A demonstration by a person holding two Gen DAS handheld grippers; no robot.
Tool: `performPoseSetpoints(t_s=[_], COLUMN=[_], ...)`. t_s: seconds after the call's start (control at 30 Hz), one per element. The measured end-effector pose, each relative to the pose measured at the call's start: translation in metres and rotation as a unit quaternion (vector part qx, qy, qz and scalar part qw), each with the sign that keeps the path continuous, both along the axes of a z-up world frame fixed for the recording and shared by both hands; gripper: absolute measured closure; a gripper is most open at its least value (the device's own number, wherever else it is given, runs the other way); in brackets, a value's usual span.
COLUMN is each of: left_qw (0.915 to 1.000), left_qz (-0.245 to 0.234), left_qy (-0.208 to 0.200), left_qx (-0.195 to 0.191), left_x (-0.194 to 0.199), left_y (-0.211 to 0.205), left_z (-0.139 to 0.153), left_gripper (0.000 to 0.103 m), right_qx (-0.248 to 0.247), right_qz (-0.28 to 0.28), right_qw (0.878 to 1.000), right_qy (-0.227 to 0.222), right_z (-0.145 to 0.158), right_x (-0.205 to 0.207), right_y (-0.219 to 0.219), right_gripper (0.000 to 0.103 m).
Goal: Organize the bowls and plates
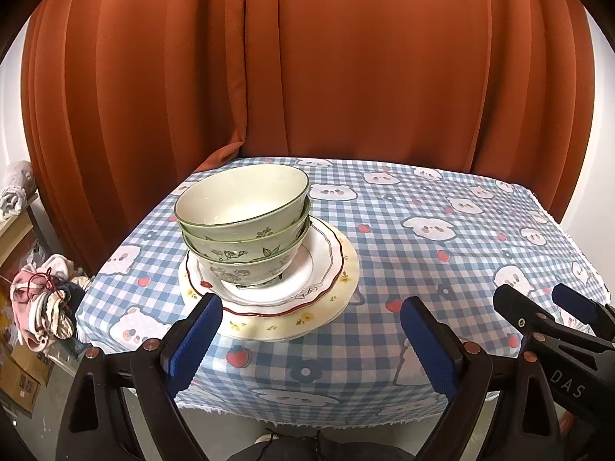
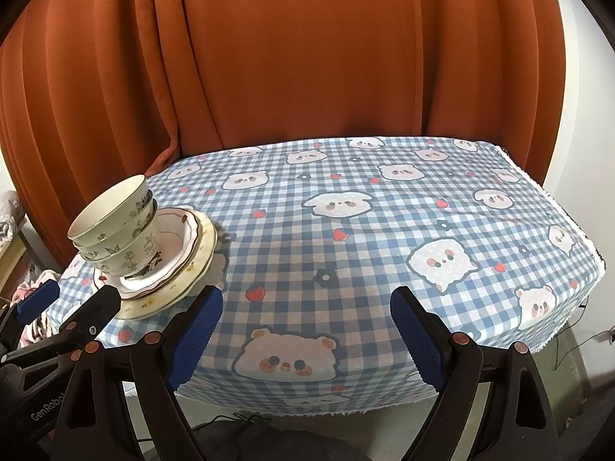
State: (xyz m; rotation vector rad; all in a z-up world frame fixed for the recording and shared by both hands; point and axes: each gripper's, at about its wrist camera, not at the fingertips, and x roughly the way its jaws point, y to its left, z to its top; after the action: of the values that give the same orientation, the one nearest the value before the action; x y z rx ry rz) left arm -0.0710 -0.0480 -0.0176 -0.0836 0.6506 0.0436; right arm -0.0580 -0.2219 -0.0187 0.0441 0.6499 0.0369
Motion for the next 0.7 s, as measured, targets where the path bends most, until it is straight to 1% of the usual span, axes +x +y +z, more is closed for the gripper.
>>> performPoseSetpoints(t_s=[0.3,0.47,0.7], left_qw=[1.0000,1.0000,1.0000], left_qz=[0.000,0.001,-0.003], left_qy=[0.001,0.002,0.000], left_qx=[0.003,0.003,0.004], left_x=[0.003,0.004,0.007], left_y=[-0.003,-0.005,-0.011], left_z=[0.000,-0.001,-0.002], left_gripper=[0.008,0.005,0.004], right_qx=[0.001,0.003,0.004], right_qz=[0.000,-0.002,-0.004], right_qw=[1.000,1.000,1.000], right_qy=[0.001,0.002,0.002], right_z=[0.000,-0.001,-0.003], right_x=[0.001,0.003,0.005], right_y=[-0.002,-0.005,-0.010], right_gripper=[0.012,0.012,0.012])
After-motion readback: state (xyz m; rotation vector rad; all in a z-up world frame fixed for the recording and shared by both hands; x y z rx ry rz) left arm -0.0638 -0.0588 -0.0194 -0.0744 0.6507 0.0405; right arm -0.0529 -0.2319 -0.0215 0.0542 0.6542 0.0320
